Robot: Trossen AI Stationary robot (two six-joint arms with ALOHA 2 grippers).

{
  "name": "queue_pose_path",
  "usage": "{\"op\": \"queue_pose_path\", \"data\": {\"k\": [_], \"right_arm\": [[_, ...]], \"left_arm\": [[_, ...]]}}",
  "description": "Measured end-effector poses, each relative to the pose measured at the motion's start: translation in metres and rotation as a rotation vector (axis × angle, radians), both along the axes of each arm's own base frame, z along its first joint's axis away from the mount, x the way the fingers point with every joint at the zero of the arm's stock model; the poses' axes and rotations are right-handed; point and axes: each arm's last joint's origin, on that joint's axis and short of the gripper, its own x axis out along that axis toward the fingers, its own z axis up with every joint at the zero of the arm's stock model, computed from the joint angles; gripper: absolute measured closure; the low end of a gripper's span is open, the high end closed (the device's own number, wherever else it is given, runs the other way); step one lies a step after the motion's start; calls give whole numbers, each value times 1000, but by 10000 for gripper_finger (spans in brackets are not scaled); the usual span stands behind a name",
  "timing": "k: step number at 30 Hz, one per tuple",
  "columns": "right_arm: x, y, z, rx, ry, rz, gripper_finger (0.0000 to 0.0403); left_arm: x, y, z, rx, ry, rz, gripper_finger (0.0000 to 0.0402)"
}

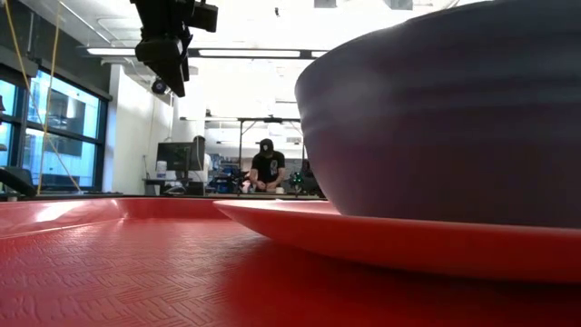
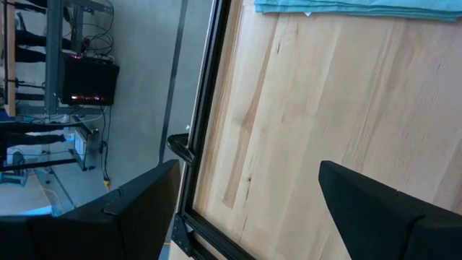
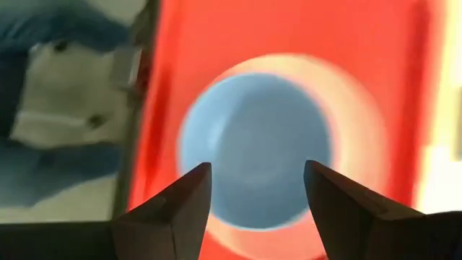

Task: Set up tray
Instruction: Put the blue napkin on the red tray beside the pink plate

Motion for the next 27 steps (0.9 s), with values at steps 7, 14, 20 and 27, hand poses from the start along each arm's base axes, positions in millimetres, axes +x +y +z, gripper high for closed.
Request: {"op": "queue_pose_path", "data": {"k": [7,14,20,27], "right_arm": [[-21,-40,47,-197,-174,-70,202],[-36,-93,79,-343,-224,-179,202],[-68,-131,114,-331,-290,-259,202],[-130,-168,154,-320,-445,-389,202]], "left_arm": [[0,0,0,1,3,-3,39],[0,0,0,2,10,-5,39],[-4,1,0,47,47,4,39],[4,10,-4,86,4,2,39]]}}
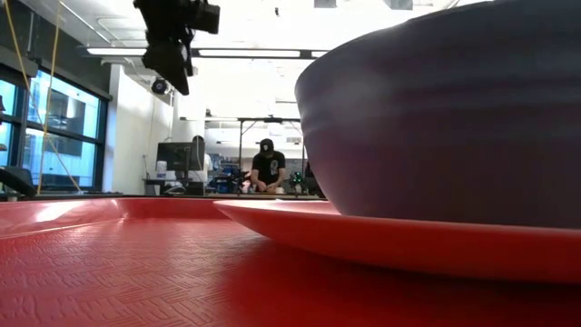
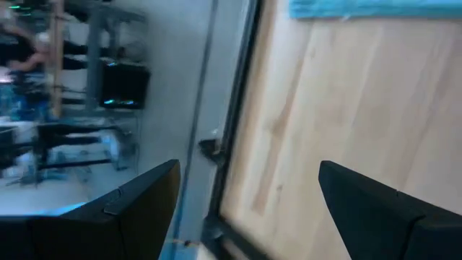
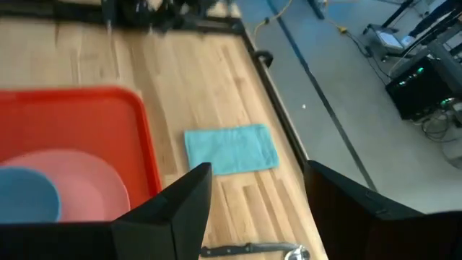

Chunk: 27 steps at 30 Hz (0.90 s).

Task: Set up tray
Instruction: Put the blue napkin on the red tray beside the pink plate

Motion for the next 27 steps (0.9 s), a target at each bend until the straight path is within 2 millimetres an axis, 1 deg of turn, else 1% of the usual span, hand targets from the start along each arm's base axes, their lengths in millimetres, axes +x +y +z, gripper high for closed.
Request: {"op": "queue_pose_path", "data": {"k": [3,7,11,14,16,20,24,27], "right_arm": [[-20,-11,10,28,-53,-1,202],[-35,-19,17,50,-88,6,202],[-40,-21,18,63,-85,29,202],[-39,-20,18,68,-64,57,202],[-38,-19,17,71,-53,72,202],[-38,-19,17,63,-46,82,202],[-39,-19,17,48,-39,94,202],[-39,-19,17,44,-37,98,202]], "left_arm": [[5,14,-9,-138,-54,-6,39],[10,39,-18,-251,-155,-4,39],[18,66,-23,-438,-360,-106,39],[18,84,-19,-485,-500,-165,39],[16,93,-21,-513,-560,-175,39],[0,110,-21,-535,-664,-106,39],[-28,122,-29,-542,-785,-4,39],[-49,125,-36,-539,-949,0,39]]}}
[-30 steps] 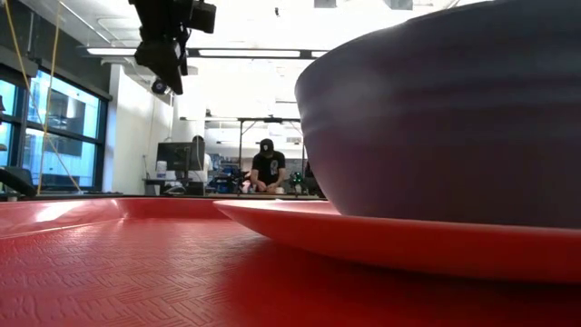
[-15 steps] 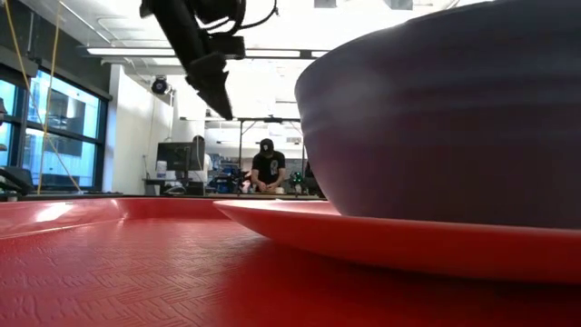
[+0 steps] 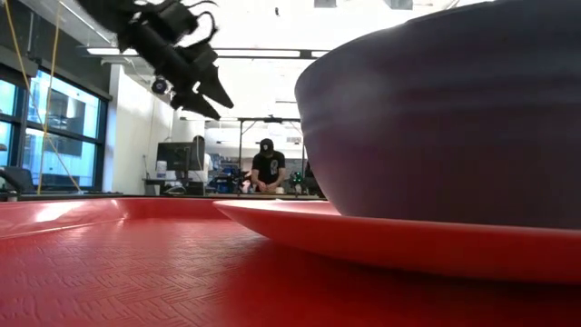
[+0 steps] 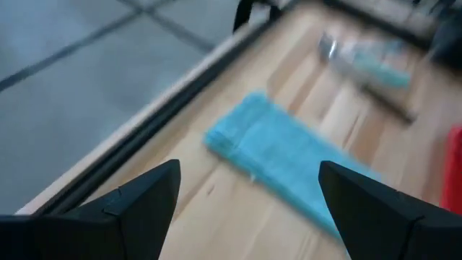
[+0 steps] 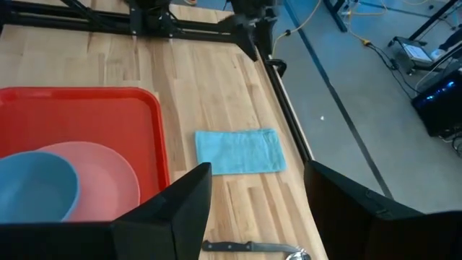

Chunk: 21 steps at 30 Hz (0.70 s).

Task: Set up tray
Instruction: Put the blue napkin on the red tray beside the pink plate

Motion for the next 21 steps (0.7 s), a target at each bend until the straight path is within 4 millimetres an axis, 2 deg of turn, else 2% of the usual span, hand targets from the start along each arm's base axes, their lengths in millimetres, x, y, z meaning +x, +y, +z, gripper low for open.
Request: {"op": "queue_pose_path", "data": {"k": [4,7,14,21], "right_arm": [[0,0,0,-8,2,3,202],[0,0,0,-17,5,8,202],[0,0,0,-24,2,2,202],[0,-1,0,-43,2,1,202]], "left_arm": [[-21,0,-23,-68,-221,24,39],[-25,-3,-36,-114,-354,30,39],[-26,-14,-62,-237,-335,67,39],[-14,-25,-67,-279,-319,54,39]]}}
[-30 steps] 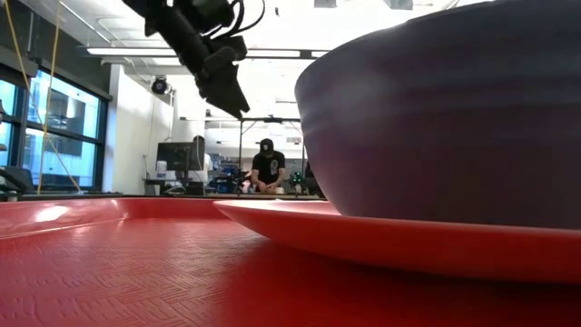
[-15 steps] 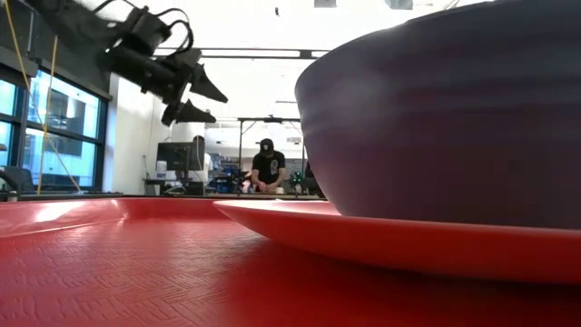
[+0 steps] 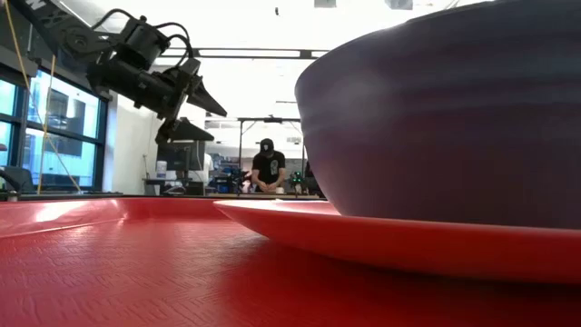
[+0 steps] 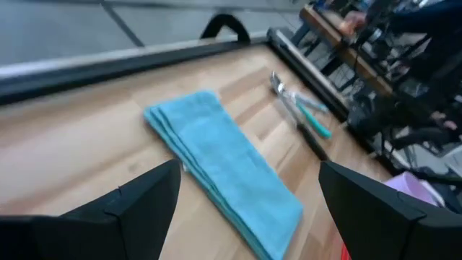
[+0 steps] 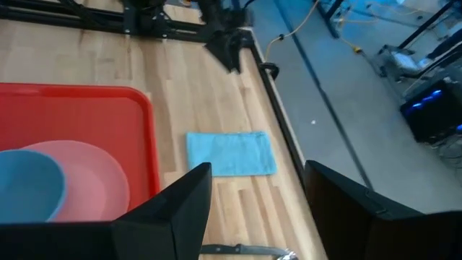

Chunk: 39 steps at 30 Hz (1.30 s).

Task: Set up tray
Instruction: Put the blue napkin on the red tray beside the pink plate

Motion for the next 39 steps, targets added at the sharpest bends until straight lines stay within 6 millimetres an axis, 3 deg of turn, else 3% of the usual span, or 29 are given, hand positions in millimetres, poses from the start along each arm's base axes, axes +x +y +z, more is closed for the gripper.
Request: {"op": "queue_pose_path", "data": {"k": [4,14,20,26,33,39], "right_arm": [[0,-1,0,-37,-2,-7,202],[-1,-1,0,-20,9,18,202],[-4,-2,2,-24,6,26,202],[-5,-2,2,-15,15,48,202],[-5,-1,1,-6,25,68,202],[-5,0,1,19,38,93,202]], "left_arm": [[11,-2,-14,-56,41,2,39],[46,20,-48,-224,145,30,39],[83,31,-44,-251,150,-15,39],[109,35,-38,-298,283,-36,39],[114,37,-38,-315,341,-20,39],[109,34,-50,-357,379,6,39]]}}
